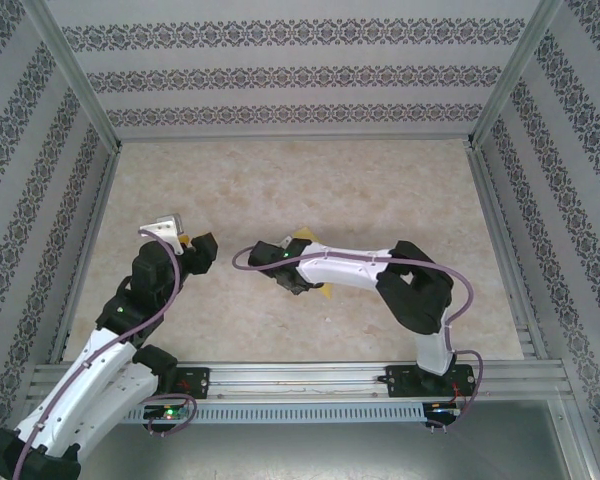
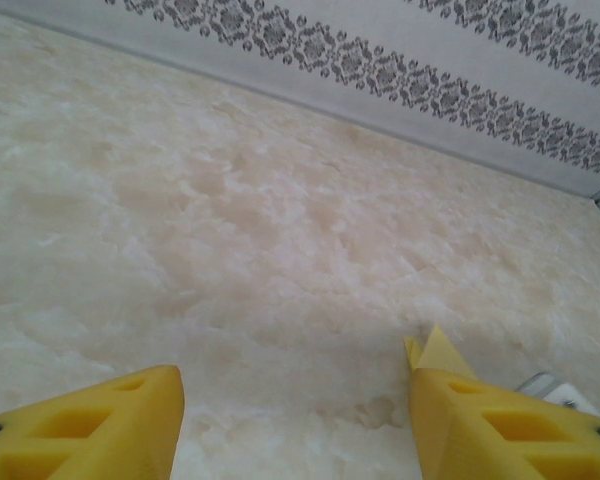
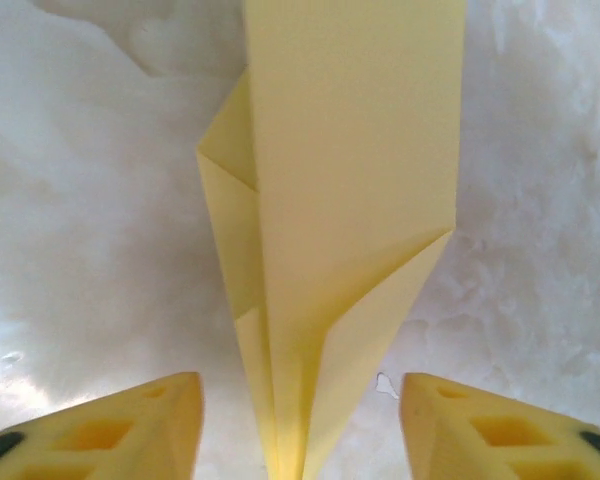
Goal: Fold a paper plane with a square sheet of paper (fold left side to right side)
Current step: Turn over the paper at the center of the table, then fold the wing for the fifth time at the center of the table.
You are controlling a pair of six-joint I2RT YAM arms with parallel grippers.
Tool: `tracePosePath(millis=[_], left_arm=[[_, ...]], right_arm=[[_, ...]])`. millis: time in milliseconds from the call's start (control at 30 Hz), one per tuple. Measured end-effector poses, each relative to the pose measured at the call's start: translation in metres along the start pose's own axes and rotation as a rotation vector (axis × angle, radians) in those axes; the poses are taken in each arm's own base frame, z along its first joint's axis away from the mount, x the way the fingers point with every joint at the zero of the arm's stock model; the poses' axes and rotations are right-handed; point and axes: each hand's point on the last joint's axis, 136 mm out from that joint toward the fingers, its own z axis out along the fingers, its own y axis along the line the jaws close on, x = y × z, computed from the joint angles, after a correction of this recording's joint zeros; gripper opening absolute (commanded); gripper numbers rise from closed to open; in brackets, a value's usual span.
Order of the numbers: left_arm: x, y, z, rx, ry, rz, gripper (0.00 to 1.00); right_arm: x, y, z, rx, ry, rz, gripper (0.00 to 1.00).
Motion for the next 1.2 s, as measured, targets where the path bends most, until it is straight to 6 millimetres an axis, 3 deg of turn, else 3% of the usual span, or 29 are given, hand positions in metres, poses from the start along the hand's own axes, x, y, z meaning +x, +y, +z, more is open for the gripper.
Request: tracePosePath(millis=[167,333,767,1000,1200], left_arm=[[0.015,-0.006,0.01,0.029,0.072,0.004,0.64],[0.029,-0.019,0.022,0.089,0.147,-0.032,0.64],[0.082,-0.051,0.066,0.214,0.387,-0.177,0.61],[0.118,-0.083,0.088,0.304,0.496,-0.225,0.61],[0.153,-0.097,0.11,0.311,0.592,-0.256,0.61]], right_arm=[[-0.003,-0.011,-0.025,-0.123,-0.06,0.095,0.68],[0.002,-0.039,-0.035,-0.235,-0.106,0.246,0.71],[0.027,-0.106,-0.02,-0.473,-0.213,0.631,0.84],[0.036,-0.128,-0.011,-0.61,-0.295,0.813,0.86],[0.041,-0.137,-0.008,-0.695,-0.332,0.904,0.86]])
